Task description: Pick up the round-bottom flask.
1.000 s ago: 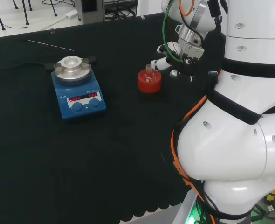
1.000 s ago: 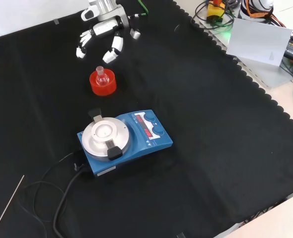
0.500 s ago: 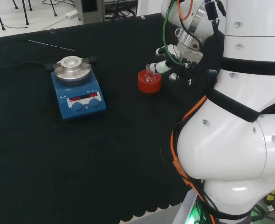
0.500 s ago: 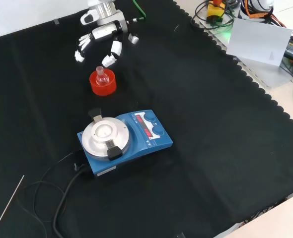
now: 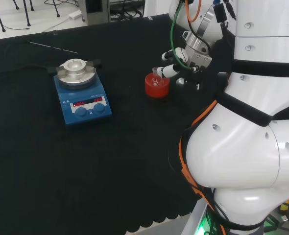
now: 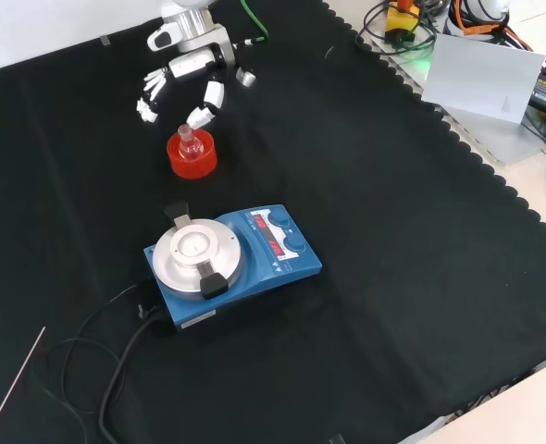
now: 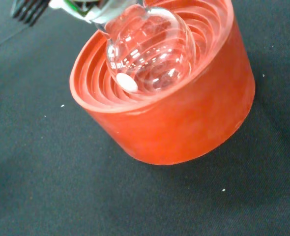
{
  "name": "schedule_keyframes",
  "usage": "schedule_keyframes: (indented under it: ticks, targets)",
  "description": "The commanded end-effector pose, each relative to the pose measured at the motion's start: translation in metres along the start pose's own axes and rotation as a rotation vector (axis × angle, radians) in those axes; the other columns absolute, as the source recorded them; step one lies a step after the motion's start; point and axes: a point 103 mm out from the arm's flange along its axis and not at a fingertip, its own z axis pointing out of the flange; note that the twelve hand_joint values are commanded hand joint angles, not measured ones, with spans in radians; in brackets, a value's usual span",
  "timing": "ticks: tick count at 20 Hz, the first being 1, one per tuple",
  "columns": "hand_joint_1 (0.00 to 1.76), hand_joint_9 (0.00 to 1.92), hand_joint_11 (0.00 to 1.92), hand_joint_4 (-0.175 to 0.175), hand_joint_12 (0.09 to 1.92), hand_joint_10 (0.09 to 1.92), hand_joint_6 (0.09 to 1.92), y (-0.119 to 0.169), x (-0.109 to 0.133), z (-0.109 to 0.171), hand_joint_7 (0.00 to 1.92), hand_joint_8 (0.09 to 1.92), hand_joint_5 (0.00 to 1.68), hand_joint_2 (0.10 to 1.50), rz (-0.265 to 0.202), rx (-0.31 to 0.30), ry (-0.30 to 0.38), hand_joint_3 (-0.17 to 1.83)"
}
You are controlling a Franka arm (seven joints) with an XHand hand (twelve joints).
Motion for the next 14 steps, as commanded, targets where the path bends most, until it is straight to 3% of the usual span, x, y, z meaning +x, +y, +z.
schedule_keyframes:
  ticks: [1,14]
  targets:
    - [0.90,0.37,0.02,-0.029,1.37,0.63,0.09,0.0040,-0.0029,0.0065,0.19,0.60,0.56,0.62,0.003,-0.002,0.000,0.77]
    - [0.90,0.37,0.02,-0.026,1.36,0.62,0.09,0.0007,-0.0011,0.0069,0.19,0.58,0.56,0.62,-0.013,0.007,0.022,0.78]
